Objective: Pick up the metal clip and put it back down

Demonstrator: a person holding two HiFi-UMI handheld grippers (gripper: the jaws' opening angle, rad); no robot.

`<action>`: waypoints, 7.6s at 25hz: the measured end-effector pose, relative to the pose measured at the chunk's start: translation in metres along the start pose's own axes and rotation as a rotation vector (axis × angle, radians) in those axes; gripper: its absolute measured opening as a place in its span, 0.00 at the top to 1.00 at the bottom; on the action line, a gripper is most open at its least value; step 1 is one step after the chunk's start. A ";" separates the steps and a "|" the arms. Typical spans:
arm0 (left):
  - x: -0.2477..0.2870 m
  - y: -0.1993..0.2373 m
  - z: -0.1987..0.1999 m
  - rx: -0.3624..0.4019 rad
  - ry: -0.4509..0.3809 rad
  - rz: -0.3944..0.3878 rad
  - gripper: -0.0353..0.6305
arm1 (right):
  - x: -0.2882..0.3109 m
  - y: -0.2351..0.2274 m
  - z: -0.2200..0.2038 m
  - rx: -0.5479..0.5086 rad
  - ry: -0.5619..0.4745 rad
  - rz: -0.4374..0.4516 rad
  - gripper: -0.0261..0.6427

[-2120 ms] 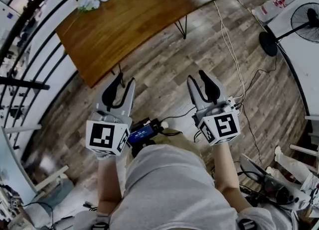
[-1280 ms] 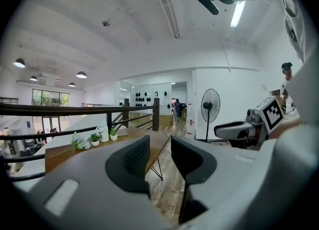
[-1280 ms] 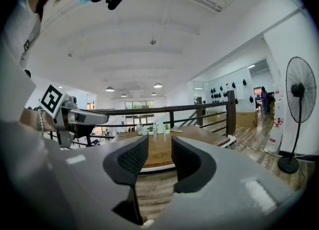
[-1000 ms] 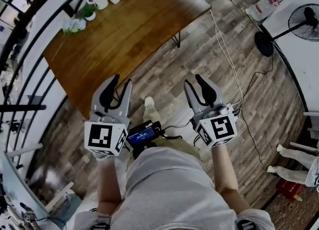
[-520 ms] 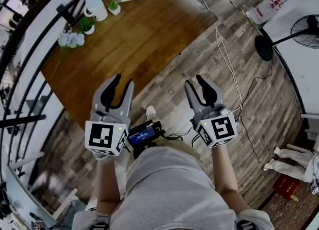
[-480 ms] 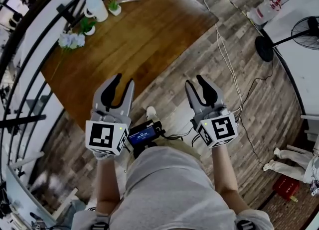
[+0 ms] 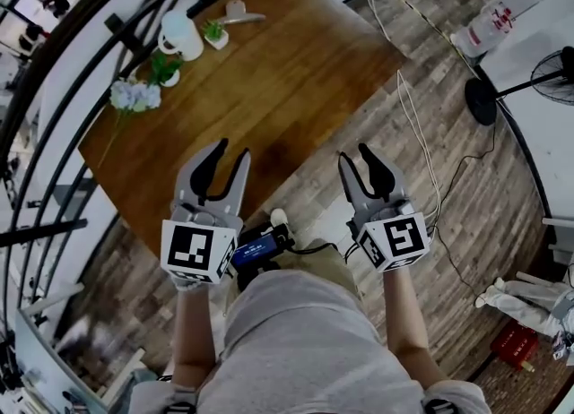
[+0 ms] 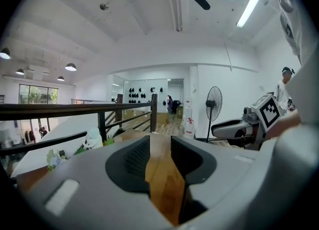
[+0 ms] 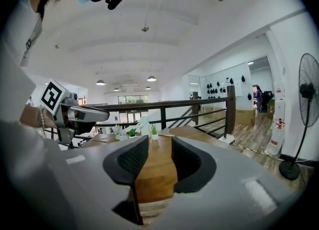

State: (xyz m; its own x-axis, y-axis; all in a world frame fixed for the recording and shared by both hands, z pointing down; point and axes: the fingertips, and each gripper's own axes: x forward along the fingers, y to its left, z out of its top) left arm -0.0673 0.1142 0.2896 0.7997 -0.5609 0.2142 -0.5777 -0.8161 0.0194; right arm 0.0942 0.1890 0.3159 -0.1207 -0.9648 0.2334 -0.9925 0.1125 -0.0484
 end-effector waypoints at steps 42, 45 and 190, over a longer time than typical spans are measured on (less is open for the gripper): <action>0.112 0.143 -0.003 -0.079 0.058 0.148 0.74 | 0.213 -0.024 0.031 -0.097 0.079 0.255 0.75; 0.127 0.156 -0.008 -0.088 0.063 0.164 0.74 | 0.236 -0.029 0.030 -0.102 0.091 0.278 0.74; 0.269 0.214 -0.056 -0.447 0.072 0.023 0.61 | 0.439 -0.031 0.046 0.123 0.135 0.685 0.91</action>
State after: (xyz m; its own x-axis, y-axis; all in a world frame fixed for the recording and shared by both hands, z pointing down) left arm 0.0155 -0.2033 0.4063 0.7816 -0.5540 0.2868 -0.6217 -0.6546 0.4300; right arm 0.0728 -0.2485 0.3748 -0.7267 -0.6475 0.2295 -0.6836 0.6485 -0.3349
